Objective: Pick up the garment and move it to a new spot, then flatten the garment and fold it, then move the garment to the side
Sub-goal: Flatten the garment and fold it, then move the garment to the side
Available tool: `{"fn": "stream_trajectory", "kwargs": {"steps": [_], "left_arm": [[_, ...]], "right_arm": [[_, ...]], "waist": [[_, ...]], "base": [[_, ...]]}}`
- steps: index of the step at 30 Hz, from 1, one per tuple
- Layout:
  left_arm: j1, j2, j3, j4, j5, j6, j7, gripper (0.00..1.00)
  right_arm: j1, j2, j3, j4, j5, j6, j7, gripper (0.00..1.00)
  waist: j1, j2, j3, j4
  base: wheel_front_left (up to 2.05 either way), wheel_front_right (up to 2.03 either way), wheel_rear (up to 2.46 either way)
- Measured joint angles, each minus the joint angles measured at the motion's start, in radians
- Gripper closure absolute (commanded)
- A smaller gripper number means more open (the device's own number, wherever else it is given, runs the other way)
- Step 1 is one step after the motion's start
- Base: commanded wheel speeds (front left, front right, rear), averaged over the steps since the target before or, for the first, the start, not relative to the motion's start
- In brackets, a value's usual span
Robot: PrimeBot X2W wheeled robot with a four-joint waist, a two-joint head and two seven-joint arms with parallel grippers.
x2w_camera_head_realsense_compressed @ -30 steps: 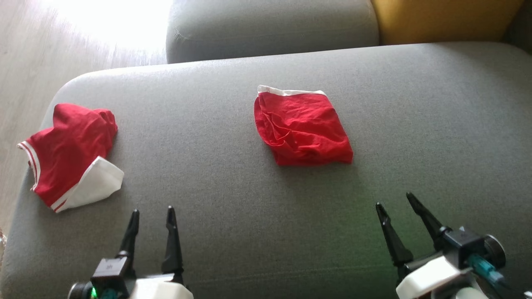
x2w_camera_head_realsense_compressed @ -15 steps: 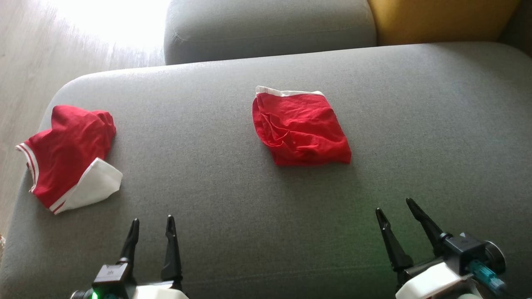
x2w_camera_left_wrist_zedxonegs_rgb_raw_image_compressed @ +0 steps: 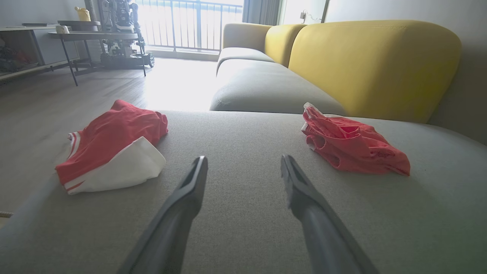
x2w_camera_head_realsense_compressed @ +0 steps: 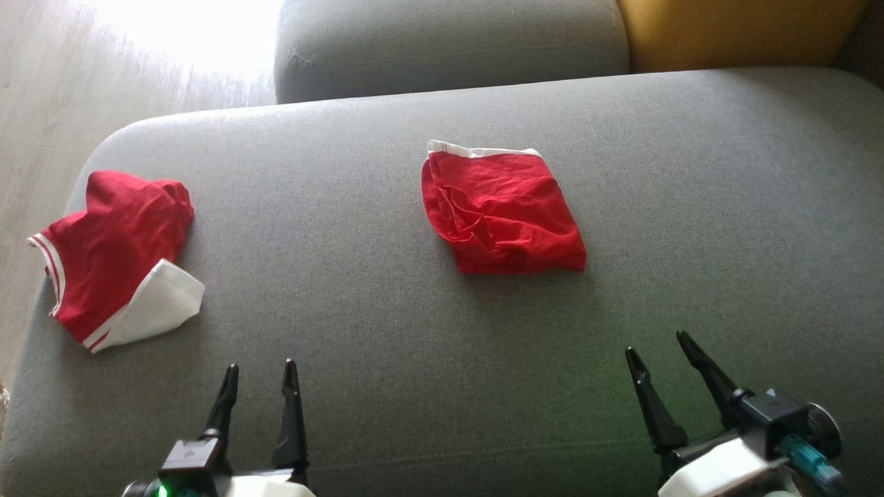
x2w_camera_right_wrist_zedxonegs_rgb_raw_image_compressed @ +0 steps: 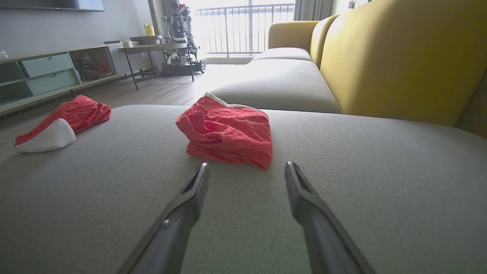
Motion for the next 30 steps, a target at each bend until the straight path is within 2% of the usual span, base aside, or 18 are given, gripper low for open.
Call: {"fn": "stream_trajectory", "kwargs": {"steps": [15, 19, 22, 30], "left_arm": [[-0.001, 0.000, -0.023, 0.003, 0.000, 0.004, 0.000, 0.00], [-0.004, 0.000, -0.030, 0.002, 0.000, 0.008, 0.000, 0.00], [-0.009, 0.000, -0.049, -0.001, 0.000, 0.008, 0.000, 0.00], [-0.083, 0.000, -0.089, -0.016, 0.009, 0.007, 0.000, 0.00]], "right_arm": [[-0.010, 0.000, 0.012, 0.035, 0.020, 0.000, 0.000, 0.00], [-0.119, 0.000, 0.025, 0.113, 0.086, 0.000, 0.001, 0.00], [-0.232, -0.007, 0.040, 0.181, 0.177, 0.000, 0.030, 0.00], [-0.530, -0.143, 0.134, 0.391, 0.395, 0.000, 0.150, 0.00]], "waist": [[0.0000, 0.0000, 0.001, 0.004], [0.0000, 0.0000, 0.012, 0.015], [0.0000, 0.0000, 0.024, 0.028], [0.0001, 0.0000, 0.088, 0.069]], "base": [[0.00, 0.00, 0.00], [0.00, 0.00, 0.00], [0.00, 0.00, 0.00], [0.00, 0.00, 0.00]]}}
